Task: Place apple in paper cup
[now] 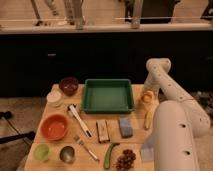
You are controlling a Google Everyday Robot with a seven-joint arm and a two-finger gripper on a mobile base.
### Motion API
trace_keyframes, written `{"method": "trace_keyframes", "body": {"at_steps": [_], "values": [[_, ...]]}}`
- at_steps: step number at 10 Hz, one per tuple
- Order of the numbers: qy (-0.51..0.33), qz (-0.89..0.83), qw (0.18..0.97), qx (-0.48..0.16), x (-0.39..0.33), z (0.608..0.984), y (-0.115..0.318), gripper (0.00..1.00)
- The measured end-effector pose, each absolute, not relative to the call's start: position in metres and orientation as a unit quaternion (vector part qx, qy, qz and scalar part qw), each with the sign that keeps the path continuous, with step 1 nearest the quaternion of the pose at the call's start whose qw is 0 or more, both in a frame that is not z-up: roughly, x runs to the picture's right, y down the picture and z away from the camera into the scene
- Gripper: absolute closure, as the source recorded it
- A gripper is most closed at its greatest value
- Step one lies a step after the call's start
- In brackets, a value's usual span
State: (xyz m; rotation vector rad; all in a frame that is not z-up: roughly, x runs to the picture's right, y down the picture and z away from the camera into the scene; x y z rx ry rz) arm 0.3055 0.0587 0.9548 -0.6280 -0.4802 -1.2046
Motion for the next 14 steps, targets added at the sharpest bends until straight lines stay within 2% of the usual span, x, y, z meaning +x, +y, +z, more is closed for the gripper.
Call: {"method": "trace_keyframes", "body": {"at_steps": [3, 8, 9, 11, 14], "values": [[-0.220, -0.552, 0.752, -0.288, 0.306, 0.955, 0.059, 0.37], [-0.213, -0.564, 0.755, -0.258, 0.297, 0.977, 0.046, 0.39], [-0.210, -0.565, 0.757, -0.253, 0.297, 0.976, 0.049, 0.46], [-0.203, -0.563, 0.762, -0.247, 0.304, 0.970, 0.055, 0.68], [-0.197, -0.561, 0.768, -0.237, 0.313, 0.960, 0.059, 0.97]]}}
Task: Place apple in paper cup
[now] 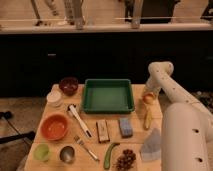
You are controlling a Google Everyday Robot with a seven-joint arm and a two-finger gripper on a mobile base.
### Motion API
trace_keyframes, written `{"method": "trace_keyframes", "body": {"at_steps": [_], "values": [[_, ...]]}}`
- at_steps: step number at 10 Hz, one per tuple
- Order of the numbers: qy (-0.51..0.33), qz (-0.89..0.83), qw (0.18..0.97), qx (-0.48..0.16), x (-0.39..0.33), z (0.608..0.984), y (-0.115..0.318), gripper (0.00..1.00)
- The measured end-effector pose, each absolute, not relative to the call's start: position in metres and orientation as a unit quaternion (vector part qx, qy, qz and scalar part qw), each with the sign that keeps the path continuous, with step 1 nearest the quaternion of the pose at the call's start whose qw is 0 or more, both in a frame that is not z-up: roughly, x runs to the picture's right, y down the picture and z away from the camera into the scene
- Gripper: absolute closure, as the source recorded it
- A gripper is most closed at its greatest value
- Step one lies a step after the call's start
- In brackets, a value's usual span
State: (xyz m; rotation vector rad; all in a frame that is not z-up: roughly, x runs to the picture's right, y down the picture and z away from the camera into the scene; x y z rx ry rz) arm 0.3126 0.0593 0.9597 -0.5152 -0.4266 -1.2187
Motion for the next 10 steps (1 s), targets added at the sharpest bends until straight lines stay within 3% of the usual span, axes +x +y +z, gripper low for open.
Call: {"method": "trace_keyframes", "body": {"at_steps": [10], "values": [[-0.166, -0.581, 0.768, -0.210, 0.311, 0.897, 0.043, 1.00]]}}
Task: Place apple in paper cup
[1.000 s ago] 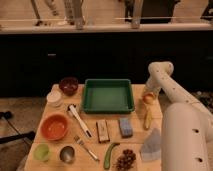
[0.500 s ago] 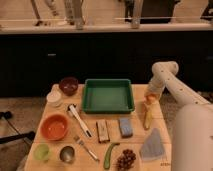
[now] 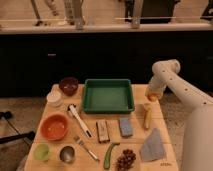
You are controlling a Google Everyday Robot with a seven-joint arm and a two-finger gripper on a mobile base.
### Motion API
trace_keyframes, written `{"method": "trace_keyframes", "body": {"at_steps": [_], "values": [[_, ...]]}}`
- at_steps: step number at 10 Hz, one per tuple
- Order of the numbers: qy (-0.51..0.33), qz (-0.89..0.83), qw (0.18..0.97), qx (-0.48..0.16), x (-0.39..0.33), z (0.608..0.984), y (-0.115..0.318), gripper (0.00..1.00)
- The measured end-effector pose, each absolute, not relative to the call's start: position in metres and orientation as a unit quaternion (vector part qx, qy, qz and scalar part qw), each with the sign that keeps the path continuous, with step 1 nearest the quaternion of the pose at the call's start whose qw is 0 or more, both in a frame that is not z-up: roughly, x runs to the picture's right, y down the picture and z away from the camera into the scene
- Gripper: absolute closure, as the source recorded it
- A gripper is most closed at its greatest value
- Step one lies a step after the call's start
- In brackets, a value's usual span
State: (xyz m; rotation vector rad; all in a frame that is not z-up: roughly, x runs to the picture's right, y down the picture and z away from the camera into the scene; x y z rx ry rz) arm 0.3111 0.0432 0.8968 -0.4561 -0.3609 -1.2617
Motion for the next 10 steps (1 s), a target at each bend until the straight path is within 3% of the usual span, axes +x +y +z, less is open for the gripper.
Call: {"method": "trace_keyframes", "body": {"at_steps": [3, 10], "values": [[-0.181, -0.581, 0.769, -0.195, 0.289, 0.867, 0.035, 1.00], [-0.185, -0.581, 0.769, -0.194, 0.285, 0.866, 0.034, 1.00]]}}
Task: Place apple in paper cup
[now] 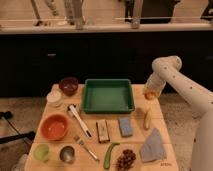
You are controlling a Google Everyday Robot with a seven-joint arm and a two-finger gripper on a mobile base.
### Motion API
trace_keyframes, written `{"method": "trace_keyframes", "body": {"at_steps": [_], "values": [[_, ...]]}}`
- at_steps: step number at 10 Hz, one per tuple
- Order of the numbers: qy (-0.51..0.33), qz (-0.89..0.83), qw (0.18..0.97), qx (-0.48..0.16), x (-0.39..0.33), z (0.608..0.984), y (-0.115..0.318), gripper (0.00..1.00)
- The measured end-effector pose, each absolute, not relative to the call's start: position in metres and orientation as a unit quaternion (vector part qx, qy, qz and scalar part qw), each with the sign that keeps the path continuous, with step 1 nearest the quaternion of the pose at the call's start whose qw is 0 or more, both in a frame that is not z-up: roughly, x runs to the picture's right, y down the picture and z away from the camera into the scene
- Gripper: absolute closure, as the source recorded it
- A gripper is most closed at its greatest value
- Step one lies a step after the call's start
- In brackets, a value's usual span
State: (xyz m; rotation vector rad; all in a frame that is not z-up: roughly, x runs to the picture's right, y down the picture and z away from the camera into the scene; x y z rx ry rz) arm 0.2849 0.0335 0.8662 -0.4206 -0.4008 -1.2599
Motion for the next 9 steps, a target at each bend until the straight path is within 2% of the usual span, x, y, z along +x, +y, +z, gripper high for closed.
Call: {"method": "trace_keyframes", "body": {"at_steps": [6, 9], "values": [[-0.240, -0.544, 0.789, -0.156, 0.256, 0.858, 0.021, 1.00], [-0.321, -0.470, 0.813, -0.119, 0.263, 0.850, 0.016, 1.00]]}}
